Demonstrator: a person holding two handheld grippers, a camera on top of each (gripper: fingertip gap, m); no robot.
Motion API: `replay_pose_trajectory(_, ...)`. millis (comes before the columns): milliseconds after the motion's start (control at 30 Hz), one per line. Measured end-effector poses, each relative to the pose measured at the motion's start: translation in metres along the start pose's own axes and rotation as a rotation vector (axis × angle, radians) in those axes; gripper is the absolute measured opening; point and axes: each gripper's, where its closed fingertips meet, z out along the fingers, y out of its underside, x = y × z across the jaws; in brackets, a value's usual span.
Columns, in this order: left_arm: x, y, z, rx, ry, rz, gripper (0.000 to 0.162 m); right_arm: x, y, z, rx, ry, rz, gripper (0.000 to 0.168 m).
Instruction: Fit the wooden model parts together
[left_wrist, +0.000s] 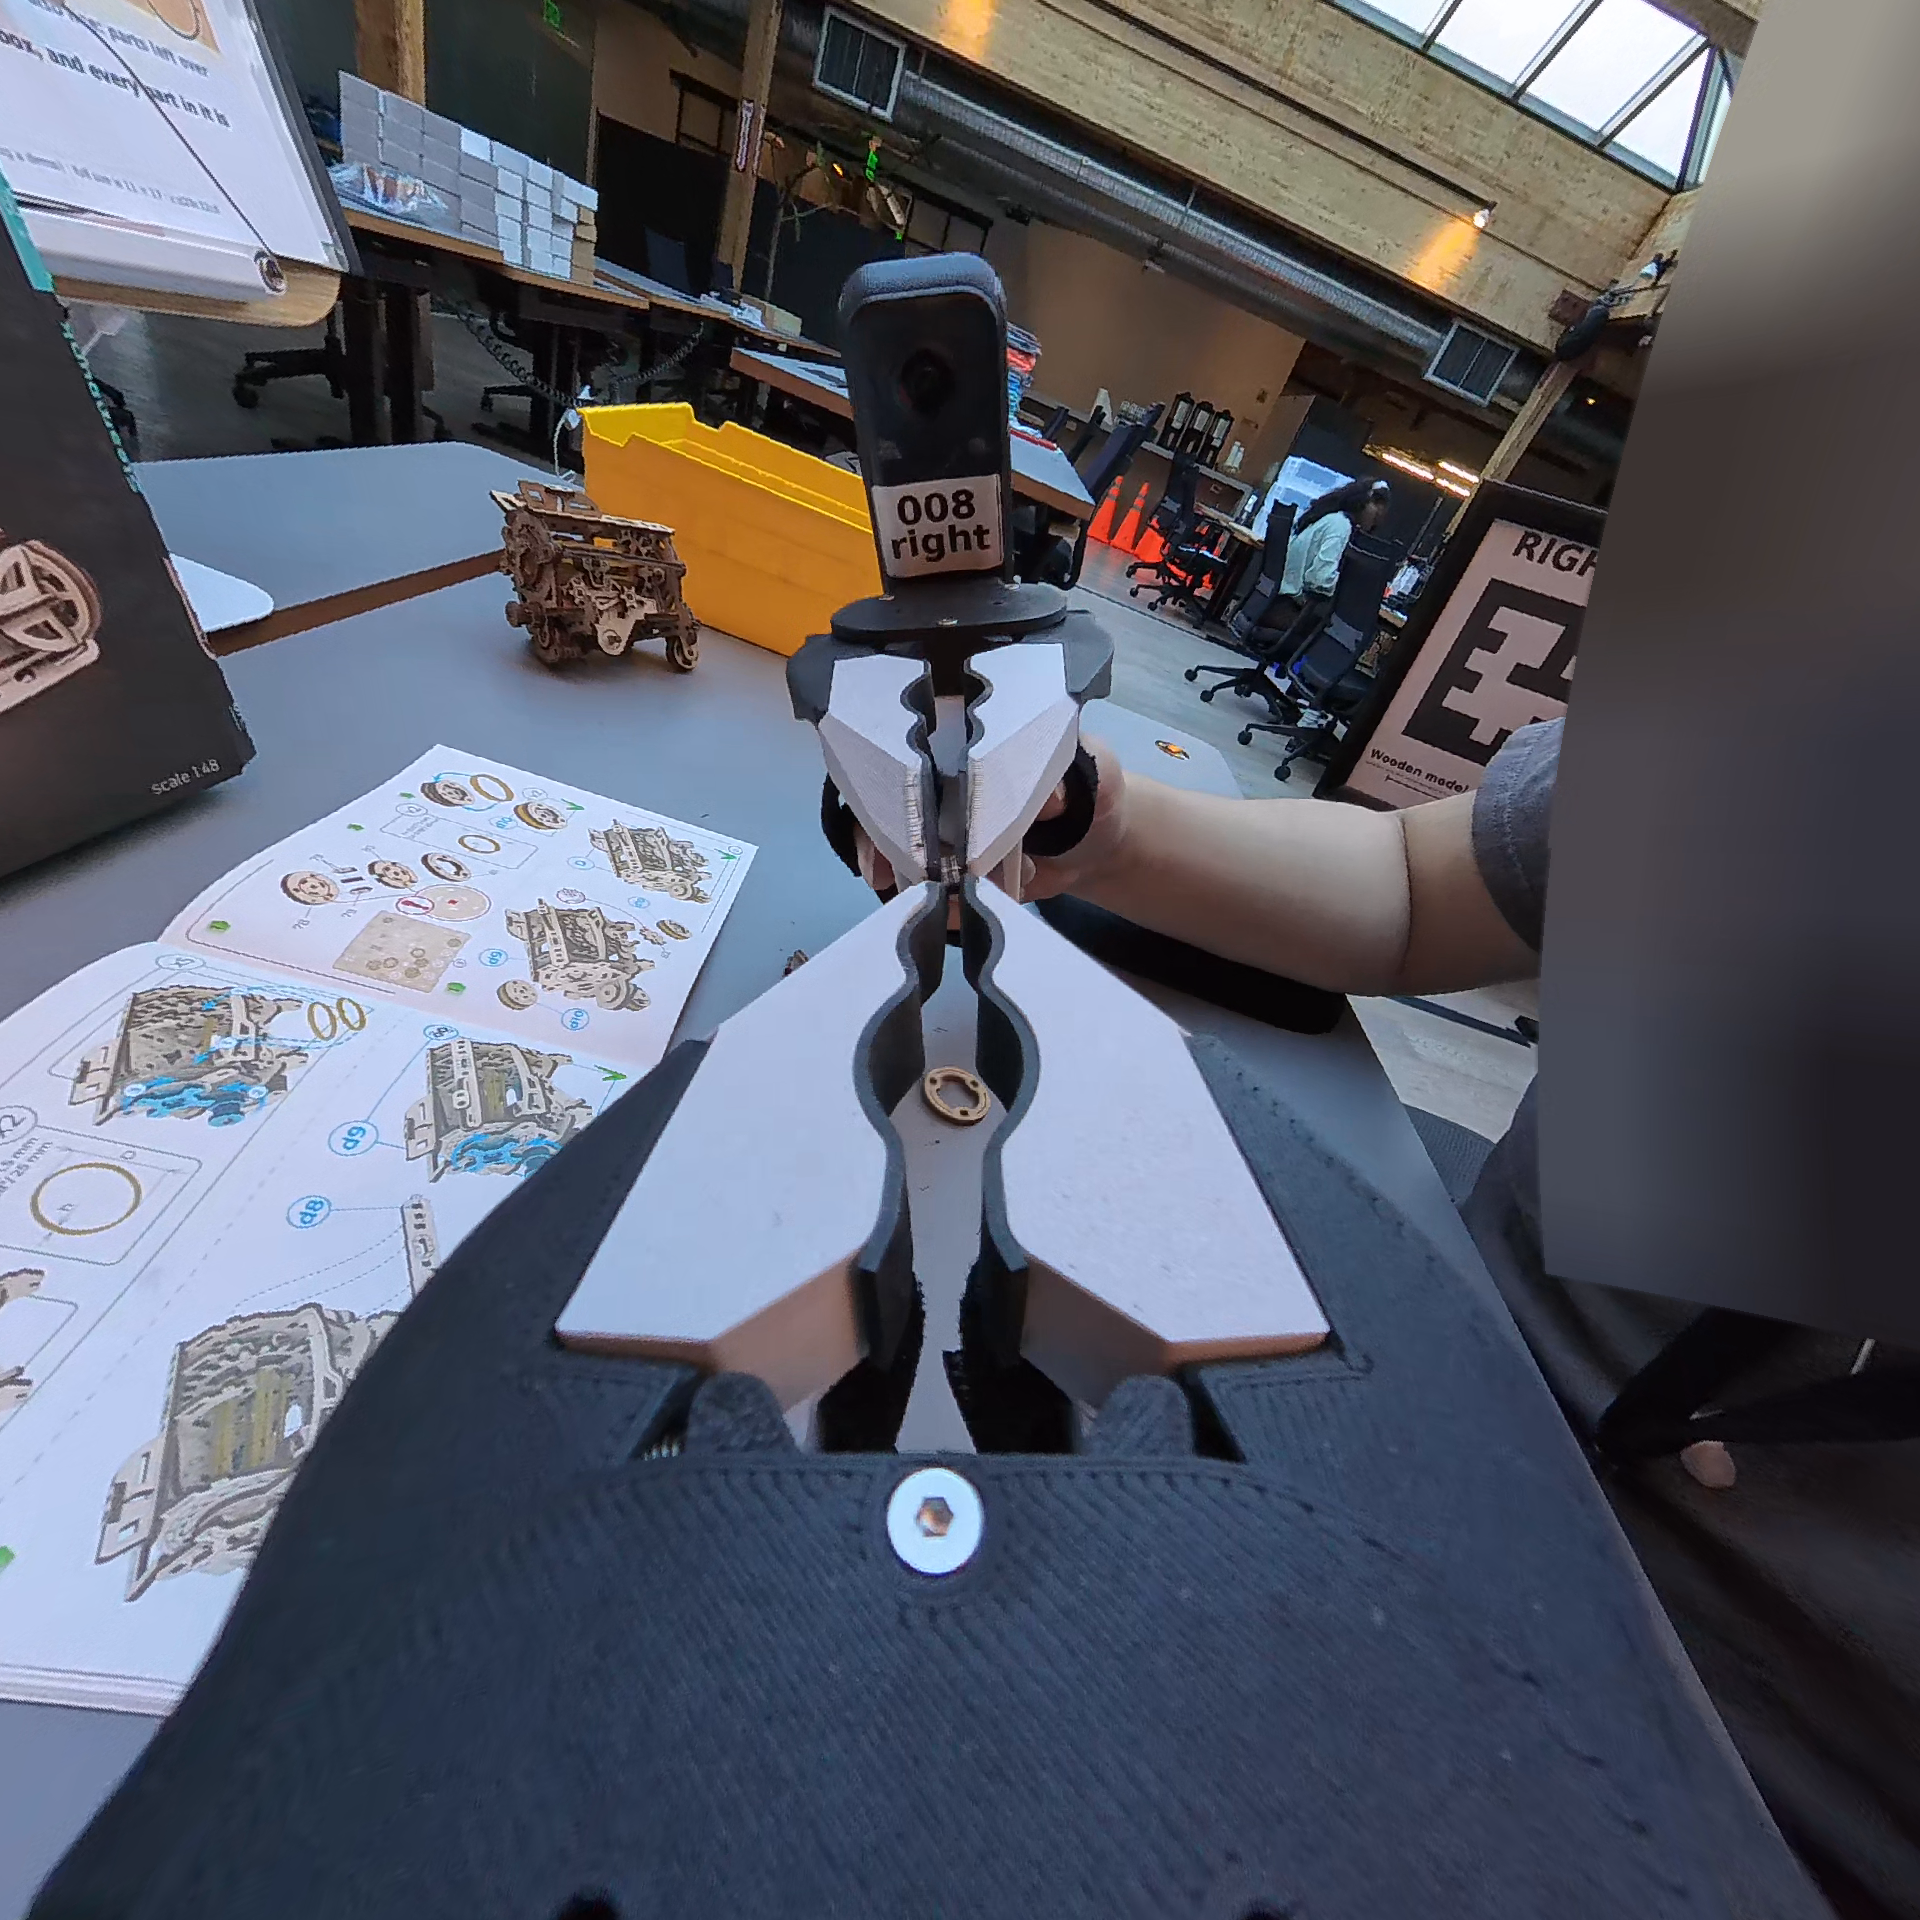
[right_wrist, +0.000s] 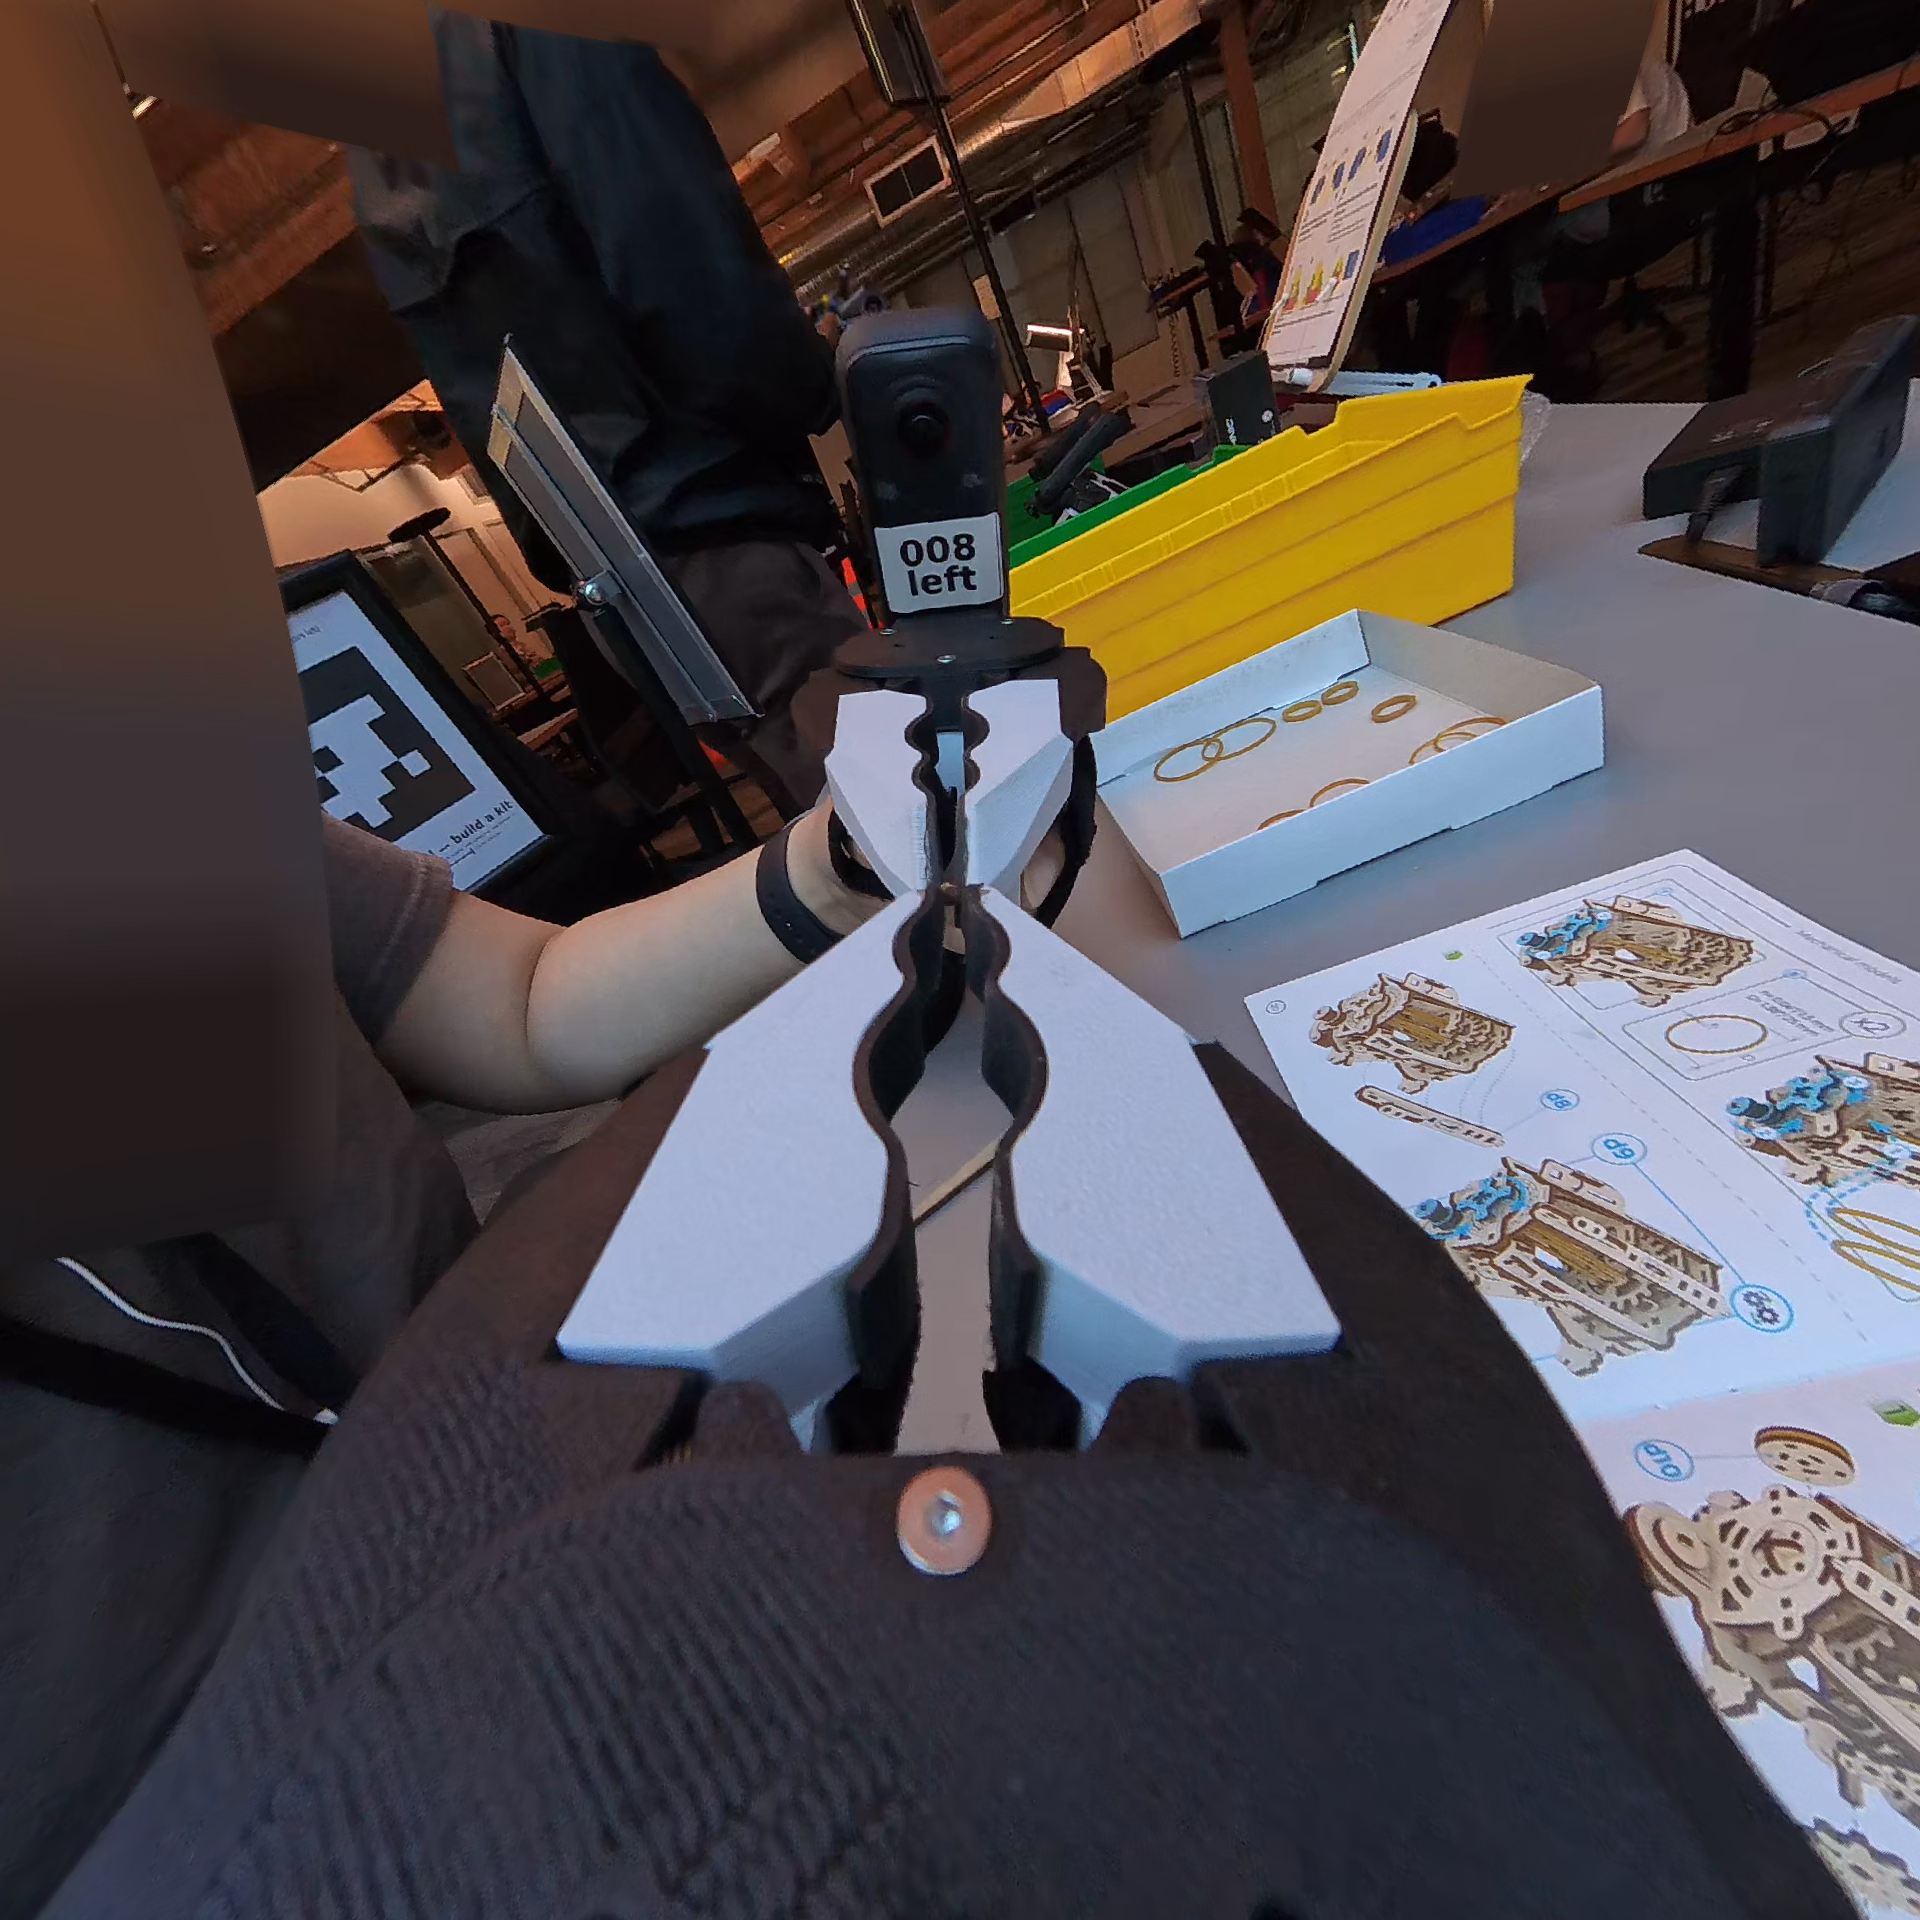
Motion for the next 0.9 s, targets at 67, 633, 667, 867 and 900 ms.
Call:
replay_pose_trajectory(67,-0.001,0.001,0.000,-0.007,-0.006,0.001,0.000,0.001,0.001,0.000,-0.011,0.014,-0.016,0.001)
replay_pose_trajectory(633,-0.003,0.007,0.002,-0.038,-0.016,-0.003,0.000,0.004,0.007,-0.001,-0.071,0.057,-0.091,0.001)
replay_pose_trajectory(667,-0.004,0.008,0.002,-0.043,-0.017,-0.009,0.000,0.005,0.008,-0.001,-0.078,0.066,-0.107,0.001)
replay_pose_trajectory(867,-0.010,0.018,-0.003,-0.097,-0.015,-0.060,0.010,0.009,0.015,-0.001,-0.210,0.224,-0.399,0.001)
replay_pose_trajectory(900,-0.012,0.019,-0.005,-0.101,-0.027,-0.063,0.010,0.016,0.017,-0.003,-0.253,0.281,-0.436,0.001)
